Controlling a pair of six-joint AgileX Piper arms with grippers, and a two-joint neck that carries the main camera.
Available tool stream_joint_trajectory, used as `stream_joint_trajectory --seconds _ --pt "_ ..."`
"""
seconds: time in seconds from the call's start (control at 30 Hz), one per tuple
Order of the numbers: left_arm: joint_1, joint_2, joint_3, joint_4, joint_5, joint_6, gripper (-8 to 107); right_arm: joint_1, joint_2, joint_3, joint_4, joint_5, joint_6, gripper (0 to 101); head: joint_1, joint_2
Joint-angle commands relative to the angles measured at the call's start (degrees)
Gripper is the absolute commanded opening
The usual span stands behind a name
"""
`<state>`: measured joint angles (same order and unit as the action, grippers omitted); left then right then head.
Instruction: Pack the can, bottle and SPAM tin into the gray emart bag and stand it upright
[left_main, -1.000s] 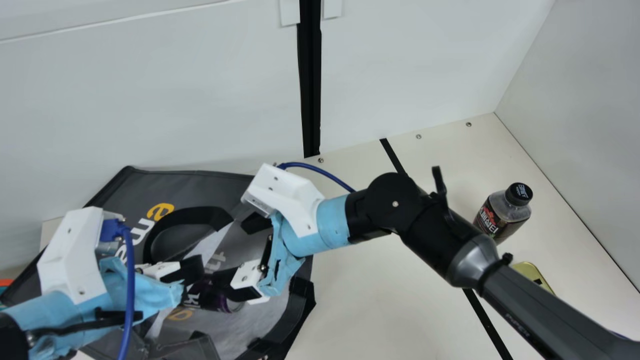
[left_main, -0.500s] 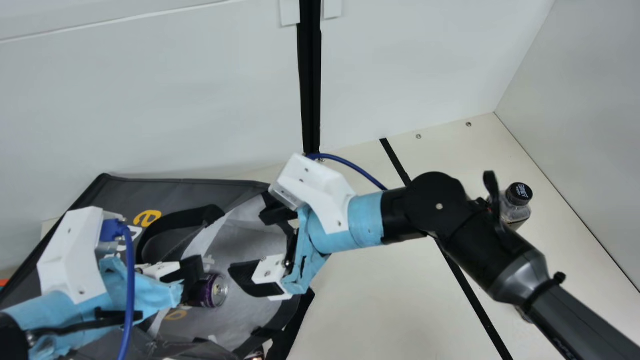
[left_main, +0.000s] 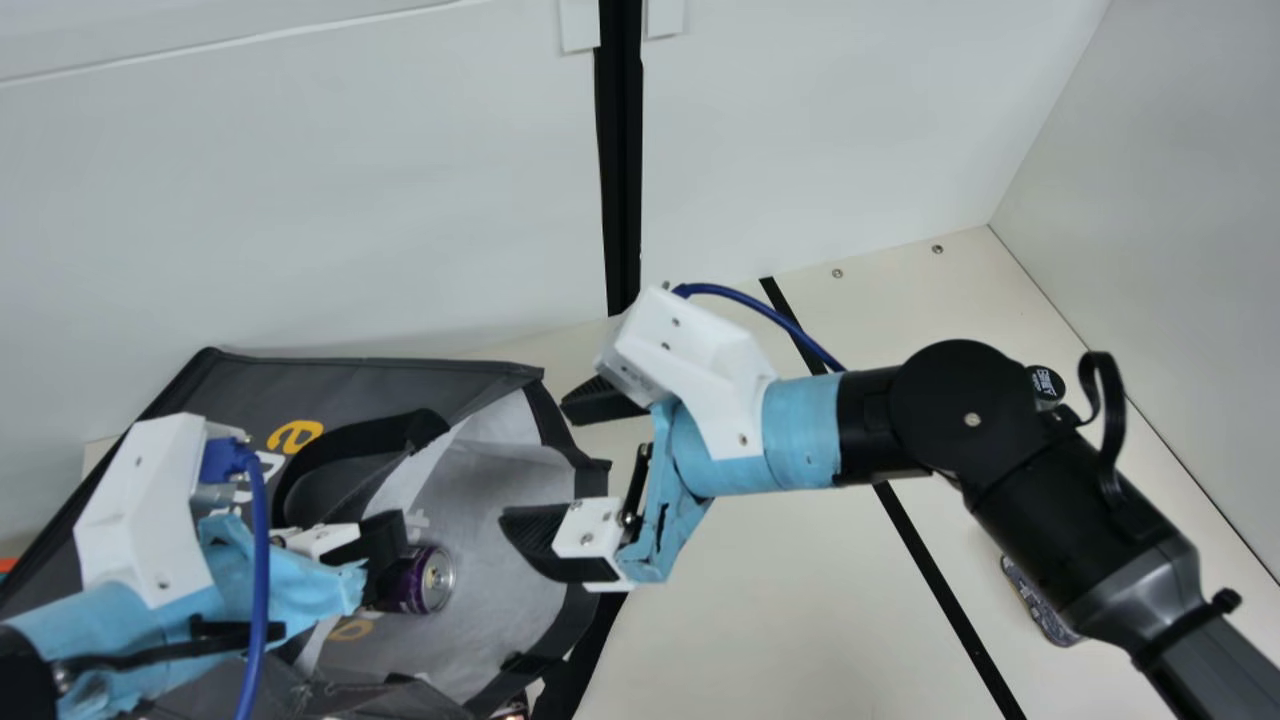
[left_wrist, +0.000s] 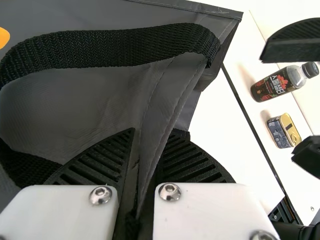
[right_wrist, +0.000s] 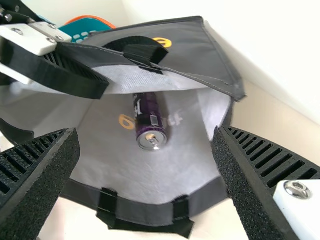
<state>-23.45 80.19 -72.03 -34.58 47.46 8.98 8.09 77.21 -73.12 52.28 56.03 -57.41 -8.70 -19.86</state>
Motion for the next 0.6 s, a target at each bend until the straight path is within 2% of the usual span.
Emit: stream_joint_trajectory --seconds 0.0,0.3,0.57 --pt "0.0 0.0 0.0 0.0 0.0 0.0 -8 -0.5 -0.5 0.0 -0.6 0.2 0.1 95 -1.3 -0.1" --pt "0.0 0.0 0.0 0.0 0.0 0.0 -8 -4.4 -3.3 -0.5 -3.6 2.0 0.3 95 -1.3 -0.1" --pt "0.0 0.0 0.0 0.0 0.0 0.0 -8 -9.6 -5.5 -1.4 -6.4 5.2 0.1 95 -1.3 -0.1"
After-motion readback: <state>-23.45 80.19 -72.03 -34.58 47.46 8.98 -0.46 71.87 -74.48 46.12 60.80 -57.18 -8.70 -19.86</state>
